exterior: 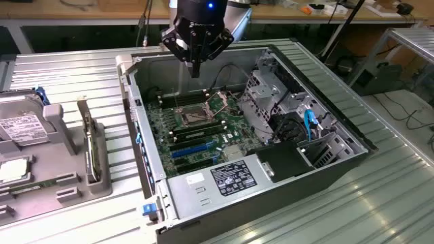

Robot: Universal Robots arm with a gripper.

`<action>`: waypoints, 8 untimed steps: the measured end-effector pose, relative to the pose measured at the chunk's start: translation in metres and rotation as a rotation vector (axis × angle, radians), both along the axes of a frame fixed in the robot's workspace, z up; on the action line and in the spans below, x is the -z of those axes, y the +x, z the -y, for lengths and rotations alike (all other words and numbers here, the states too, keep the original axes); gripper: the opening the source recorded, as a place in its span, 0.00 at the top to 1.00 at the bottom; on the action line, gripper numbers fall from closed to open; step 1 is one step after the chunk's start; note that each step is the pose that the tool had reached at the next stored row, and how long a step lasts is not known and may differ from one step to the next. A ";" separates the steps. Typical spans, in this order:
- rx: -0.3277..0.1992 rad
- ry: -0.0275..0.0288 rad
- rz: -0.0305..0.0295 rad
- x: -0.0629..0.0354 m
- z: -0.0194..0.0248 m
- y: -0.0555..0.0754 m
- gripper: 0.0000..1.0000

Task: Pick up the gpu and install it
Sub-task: 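Reach for the gpu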

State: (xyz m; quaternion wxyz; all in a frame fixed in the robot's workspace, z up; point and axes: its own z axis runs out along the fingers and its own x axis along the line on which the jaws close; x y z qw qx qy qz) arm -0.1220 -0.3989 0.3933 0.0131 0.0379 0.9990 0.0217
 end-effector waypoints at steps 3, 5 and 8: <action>0.000 0.0001 0.0001 0.0002 -0.0001 -0.001 0.89; 0.000 0.0000 0.0000 0.0002 0.0000 -0.001 0.89; 0.000 0.0000 0.0000 0.0003 0.0000 -0.003 0.89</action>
